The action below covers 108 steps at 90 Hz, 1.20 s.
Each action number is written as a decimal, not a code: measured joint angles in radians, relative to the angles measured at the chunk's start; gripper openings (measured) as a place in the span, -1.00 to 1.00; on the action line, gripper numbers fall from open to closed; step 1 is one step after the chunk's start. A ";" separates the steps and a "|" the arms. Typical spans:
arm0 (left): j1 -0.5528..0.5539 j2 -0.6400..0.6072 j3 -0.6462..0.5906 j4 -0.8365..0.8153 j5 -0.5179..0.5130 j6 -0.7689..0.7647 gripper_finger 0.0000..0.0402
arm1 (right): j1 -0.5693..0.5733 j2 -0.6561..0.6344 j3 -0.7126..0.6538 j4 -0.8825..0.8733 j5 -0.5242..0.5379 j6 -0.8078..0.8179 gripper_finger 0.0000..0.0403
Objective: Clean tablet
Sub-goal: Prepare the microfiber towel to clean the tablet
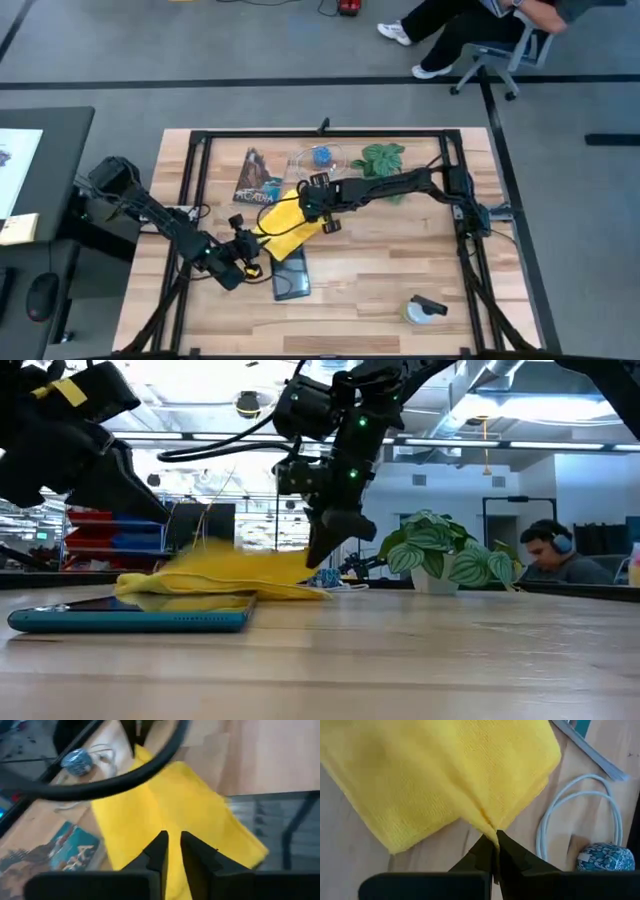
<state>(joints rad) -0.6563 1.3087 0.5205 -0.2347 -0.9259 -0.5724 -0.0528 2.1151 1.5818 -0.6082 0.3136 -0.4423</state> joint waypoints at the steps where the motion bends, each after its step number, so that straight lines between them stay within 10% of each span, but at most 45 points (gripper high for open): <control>1: 0.000 0.000 0.000 0.003 0.005 0.004 -0.70 | 0.000 0.000 0.000 -0.003 0.000 0.000 -1.00; 88: 0.000 0.000 0.000 -0.104 0.080 0.067 -0.47 | 0.153 -0.012 0.001 -0.040 -0.149 -0.124 -0.08; 108: 0.000 0.000 0.000 -0.118 0.080 0.051 -0.47 | 0.205 0.022 0.003 0.201 -0.150 -0.125 -0.10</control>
<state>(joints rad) -0.6562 1.3087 0.5209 -0.3531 -0.8459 -0.5212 0.1526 2.1369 1.5847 -0.4070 0.1638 -0.5673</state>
